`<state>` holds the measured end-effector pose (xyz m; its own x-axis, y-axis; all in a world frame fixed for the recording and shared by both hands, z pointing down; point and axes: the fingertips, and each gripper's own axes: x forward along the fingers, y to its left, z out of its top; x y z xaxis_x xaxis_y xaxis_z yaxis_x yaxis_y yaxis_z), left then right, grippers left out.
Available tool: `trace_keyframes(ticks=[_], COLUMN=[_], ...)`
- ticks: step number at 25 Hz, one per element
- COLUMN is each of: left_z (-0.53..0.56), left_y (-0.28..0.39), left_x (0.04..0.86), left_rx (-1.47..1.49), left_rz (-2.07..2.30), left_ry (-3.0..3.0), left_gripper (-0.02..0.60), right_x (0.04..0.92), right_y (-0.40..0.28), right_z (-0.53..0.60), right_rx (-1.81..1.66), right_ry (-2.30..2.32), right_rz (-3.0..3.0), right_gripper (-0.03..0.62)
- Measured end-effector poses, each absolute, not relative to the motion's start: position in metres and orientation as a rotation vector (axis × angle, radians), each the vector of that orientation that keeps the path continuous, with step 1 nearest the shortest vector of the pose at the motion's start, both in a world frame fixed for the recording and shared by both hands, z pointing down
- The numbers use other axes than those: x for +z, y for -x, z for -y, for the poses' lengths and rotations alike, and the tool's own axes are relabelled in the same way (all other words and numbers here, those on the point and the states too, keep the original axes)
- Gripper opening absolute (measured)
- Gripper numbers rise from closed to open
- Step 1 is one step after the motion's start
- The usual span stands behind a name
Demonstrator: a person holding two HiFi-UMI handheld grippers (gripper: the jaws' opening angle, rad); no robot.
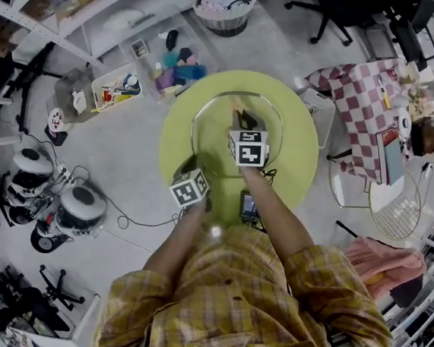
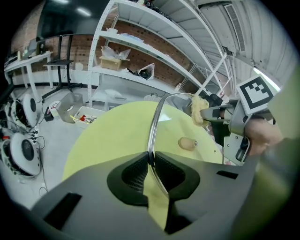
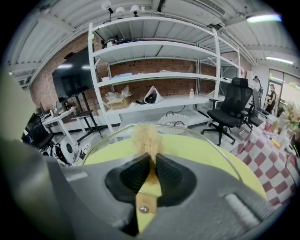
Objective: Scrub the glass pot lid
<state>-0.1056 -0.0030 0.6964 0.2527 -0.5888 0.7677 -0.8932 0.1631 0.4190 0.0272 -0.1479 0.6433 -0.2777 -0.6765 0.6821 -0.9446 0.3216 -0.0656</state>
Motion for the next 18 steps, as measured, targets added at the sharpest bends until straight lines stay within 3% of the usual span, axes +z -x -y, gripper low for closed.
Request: trace_keyframes(ticks=[18], left_z=[0.005], left_y=[0.105], left_x=[0.696], left_rx=[0.381], left_rz=[1.449], left_ry=[-1.546], left_gripper=[0.052], right_x=[0.644], right_y=[0.048], right_z=[0.128], right_rx=[0.645], right_ry=[-1.226], right_rz=[2.139], right_gripper=[0.037])
